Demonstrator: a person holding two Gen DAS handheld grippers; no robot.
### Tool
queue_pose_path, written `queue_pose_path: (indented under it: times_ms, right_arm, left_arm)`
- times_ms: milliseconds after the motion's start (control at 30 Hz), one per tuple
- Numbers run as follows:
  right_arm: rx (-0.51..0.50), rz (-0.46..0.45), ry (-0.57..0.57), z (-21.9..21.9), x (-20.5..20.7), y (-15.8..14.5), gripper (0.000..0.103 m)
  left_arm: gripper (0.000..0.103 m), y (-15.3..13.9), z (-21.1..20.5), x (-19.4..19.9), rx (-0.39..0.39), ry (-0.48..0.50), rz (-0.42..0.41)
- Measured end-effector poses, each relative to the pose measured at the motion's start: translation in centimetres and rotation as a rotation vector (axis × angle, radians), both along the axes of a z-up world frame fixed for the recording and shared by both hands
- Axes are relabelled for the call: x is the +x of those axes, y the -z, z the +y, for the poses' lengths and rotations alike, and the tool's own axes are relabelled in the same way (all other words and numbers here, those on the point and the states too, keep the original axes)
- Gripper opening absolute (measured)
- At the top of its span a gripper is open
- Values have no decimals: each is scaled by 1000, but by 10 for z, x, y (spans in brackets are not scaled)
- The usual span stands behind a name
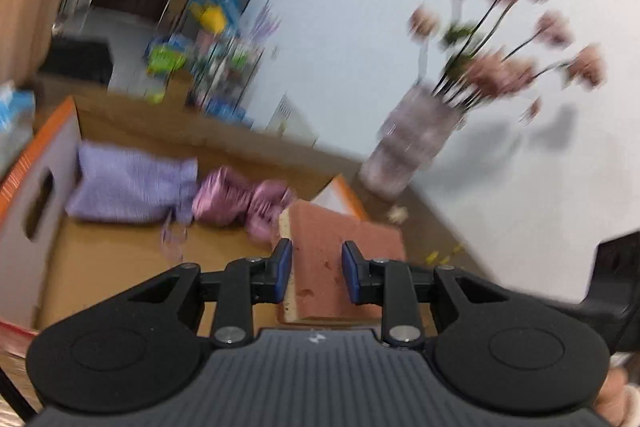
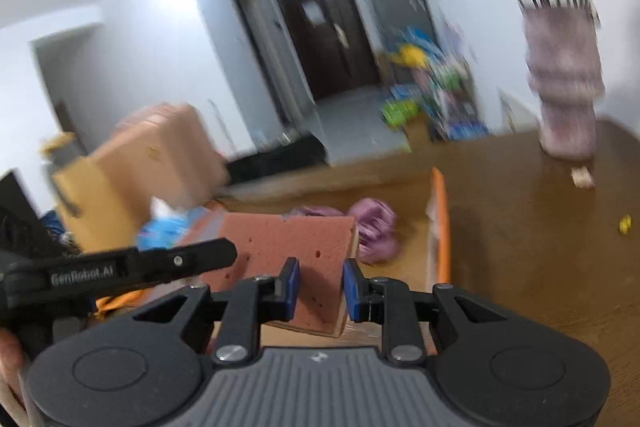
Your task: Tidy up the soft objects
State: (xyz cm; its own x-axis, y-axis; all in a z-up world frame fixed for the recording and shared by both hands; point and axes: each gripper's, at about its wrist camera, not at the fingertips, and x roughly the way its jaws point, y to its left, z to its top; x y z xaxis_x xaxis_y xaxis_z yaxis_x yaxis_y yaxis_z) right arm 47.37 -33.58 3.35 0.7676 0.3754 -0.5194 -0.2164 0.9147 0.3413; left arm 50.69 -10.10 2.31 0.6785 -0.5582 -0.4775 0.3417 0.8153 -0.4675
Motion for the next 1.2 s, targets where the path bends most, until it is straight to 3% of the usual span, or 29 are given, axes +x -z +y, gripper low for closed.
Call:
queue_pose_path:
  times_ms: [200,267,367,567,667,733,800,900,967,1067,1200]
  right_arm:
    - [-106,122,22,-2,28,37,25]
    - [-177,100,14,5,22,36,24]
    - [-197,69,34,7,13,26,37]
    - [-189,-7,67,0,-10,-23,39]
    - [-205,-83,69,3,-36,-55,47]
    - [-222,-135,69,7,-57,-72,58]
    - [-250,-184,72,15,-80,-83,66]
    - [-281,-276,88,26,-112,-88,90]
    - [-285,-383,91,34,-139,-85,96]
    - [-286,-486,105,47,-168,-79,103]
    - [-273,-504,118,58,-191,-76,103]
  left_arm:
    - [28,34,-20,20,81,42,98]
    - [28,38,-21,21,96,61,112]
    - [28,29,-16,12,129,74,80]
    - [33,-34,7,-33,211,22,-95]
    - [45,-68,26,-70,323,-56,-230]
    - [50,-83,38,-99,391,-113,-320]
    - [68,-92,52,-128,421,-181,-397]
    - [96,-94,66,-166,422,-278,-495]
    - [102,-93,71,-187,417,-333,-561]
    - [102,-90,78,-213,418,-345,-586]
    - [102,-90,86,-237,387,-352,-574]
